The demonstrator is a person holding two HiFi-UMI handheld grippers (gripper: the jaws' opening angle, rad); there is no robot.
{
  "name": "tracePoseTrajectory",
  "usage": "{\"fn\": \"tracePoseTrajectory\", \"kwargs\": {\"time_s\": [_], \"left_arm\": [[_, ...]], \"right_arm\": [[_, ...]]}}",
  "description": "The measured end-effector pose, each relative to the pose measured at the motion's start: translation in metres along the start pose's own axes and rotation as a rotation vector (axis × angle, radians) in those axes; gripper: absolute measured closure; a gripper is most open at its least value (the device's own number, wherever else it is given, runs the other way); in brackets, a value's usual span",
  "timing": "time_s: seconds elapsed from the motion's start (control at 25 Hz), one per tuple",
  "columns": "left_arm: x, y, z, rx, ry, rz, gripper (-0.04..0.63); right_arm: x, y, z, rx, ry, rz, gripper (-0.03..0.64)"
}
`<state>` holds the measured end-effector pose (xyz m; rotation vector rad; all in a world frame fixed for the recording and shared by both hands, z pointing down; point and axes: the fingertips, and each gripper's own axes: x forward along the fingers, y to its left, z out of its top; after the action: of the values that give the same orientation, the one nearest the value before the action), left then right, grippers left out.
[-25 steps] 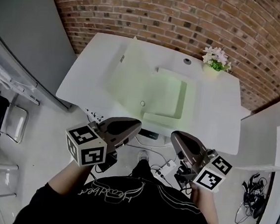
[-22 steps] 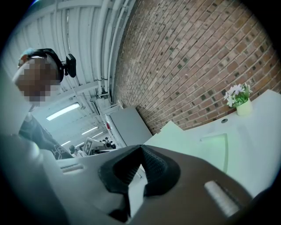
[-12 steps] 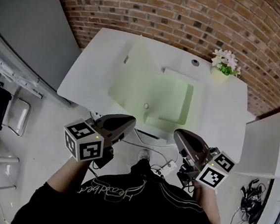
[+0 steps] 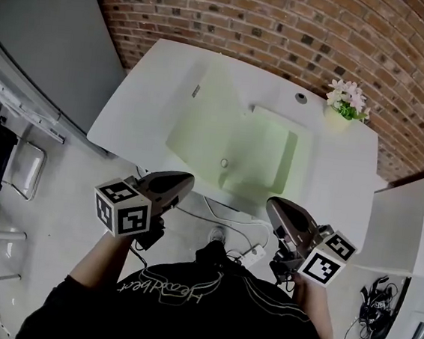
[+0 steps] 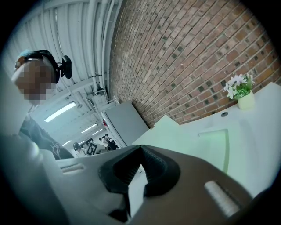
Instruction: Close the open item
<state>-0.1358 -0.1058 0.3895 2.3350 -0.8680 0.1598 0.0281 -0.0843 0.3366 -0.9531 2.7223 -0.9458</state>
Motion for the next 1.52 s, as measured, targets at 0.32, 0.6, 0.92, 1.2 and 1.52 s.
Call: {"fn": "tracePoseTrajectory", "kwargs": {"time_s": [0.32, 0.6, 0.92, 1.2, 1.52], "left_arm": [[-0.003, 0.036, -0.011, -0.042, -0.001, 0.069, 0.594], [0.005, 0.068, -0.027, -0.062, 0.008, 0.118, 0.594], [0.017, 0.104, -0.033, -0.109, -0.011, 0.163, 0.594], [0.027, 0.117, -0.027, -0.165, -0.068, 0.145, 0.593], [0.036, 0.113, -0.018, -0.159, -0.084, 0.124, 0.594]], "right_arm": [[0.002, -0.016, -0.008, 0.028, 0.021, -0.031, 0.614], [0.004, -0.03, -0.009, 0.046, 0.038, -0.049, 0.614], [0.011, -0.043, -0.01, 0.058, 0.06, -0.056, 0.614], [0.012, -0.062, -0.016, 0.08, 0.077, -0.089, 0.614], [0.011, -0.077, -0.019, 0.103, 0.092, -0.109, 0.614]]}}
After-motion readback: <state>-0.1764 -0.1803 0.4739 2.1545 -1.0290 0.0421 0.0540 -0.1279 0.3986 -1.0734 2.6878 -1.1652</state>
